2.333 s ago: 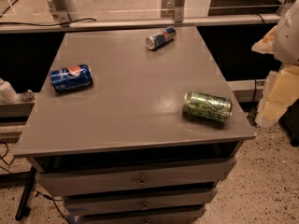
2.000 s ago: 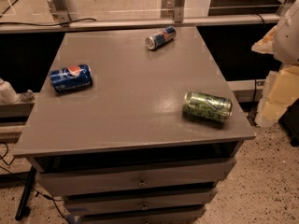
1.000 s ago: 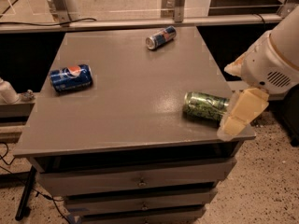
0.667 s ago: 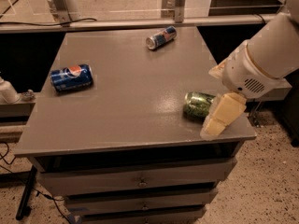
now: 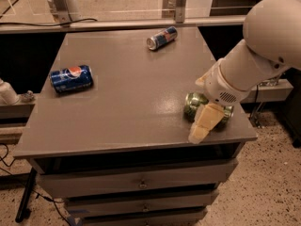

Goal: Place green can upright

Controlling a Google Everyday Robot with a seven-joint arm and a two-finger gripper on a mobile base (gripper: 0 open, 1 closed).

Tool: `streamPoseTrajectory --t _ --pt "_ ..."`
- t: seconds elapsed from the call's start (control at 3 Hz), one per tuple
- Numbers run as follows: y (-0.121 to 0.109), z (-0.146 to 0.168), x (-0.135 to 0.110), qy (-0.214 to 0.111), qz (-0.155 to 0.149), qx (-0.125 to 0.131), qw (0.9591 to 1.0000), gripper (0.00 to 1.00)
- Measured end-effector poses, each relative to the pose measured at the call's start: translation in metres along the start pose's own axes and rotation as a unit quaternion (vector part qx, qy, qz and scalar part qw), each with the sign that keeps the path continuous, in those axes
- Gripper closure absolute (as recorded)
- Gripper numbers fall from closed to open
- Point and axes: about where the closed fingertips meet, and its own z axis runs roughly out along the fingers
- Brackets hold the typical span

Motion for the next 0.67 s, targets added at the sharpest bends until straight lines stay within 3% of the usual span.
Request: streamPoseTrajectory --t 0.67 --pt "-0.026 0.024 0.016 0.042 0.011 -0.001 0.9991 0.41"
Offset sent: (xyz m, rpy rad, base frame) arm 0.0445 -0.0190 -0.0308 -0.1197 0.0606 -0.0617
